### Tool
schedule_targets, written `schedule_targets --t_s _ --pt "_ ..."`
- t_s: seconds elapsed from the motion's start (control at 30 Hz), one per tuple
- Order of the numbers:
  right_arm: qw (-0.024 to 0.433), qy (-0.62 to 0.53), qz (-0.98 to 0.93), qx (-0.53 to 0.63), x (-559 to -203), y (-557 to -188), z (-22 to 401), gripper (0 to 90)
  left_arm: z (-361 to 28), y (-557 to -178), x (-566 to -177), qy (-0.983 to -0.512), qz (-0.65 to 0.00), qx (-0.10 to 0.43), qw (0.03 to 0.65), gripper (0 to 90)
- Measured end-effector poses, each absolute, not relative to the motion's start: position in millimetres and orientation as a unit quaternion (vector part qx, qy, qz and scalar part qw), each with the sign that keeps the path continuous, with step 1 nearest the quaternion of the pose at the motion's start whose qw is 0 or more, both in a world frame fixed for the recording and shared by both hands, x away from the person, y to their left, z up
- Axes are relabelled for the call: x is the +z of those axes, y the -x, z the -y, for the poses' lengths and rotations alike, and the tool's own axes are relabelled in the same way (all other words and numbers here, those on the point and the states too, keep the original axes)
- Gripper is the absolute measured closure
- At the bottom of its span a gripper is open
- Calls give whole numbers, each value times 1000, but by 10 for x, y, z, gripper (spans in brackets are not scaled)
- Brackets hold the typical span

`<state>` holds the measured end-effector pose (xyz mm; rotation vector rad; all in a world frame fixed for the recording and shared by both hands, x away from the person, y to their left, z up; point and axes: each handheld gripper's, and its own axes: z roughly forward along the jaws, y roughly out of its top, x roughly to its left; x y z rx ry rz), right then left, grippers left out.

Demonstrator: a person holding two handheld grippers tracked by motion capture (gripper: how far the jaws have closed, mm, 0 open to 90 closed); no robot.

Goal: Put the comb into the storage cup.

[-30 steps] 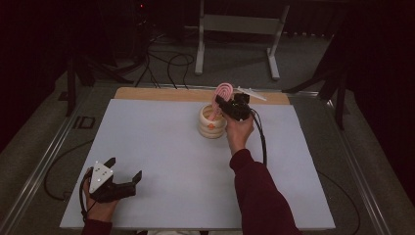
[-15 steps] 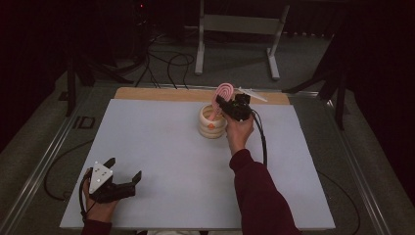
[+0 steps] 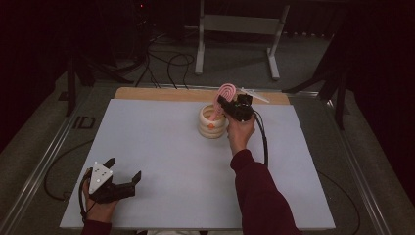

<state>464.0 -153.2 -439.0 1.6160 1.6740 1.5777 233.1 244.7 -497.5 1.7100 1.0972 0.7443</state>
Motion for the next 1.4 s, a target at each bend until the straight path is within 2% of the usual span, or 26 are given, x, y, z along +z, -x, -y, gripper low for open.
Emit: schedule_targets --t_s 1.17,1.4 --pt "170 -578 -590 537 -4425 -4641 1673 608 -2424 -2345 -4979 -701 -445 301 469 0" --pt "173 -576 -607 520 -4436 -4640 1731 556 -2421 -2347 -4981 -701 -444 301 470 0"
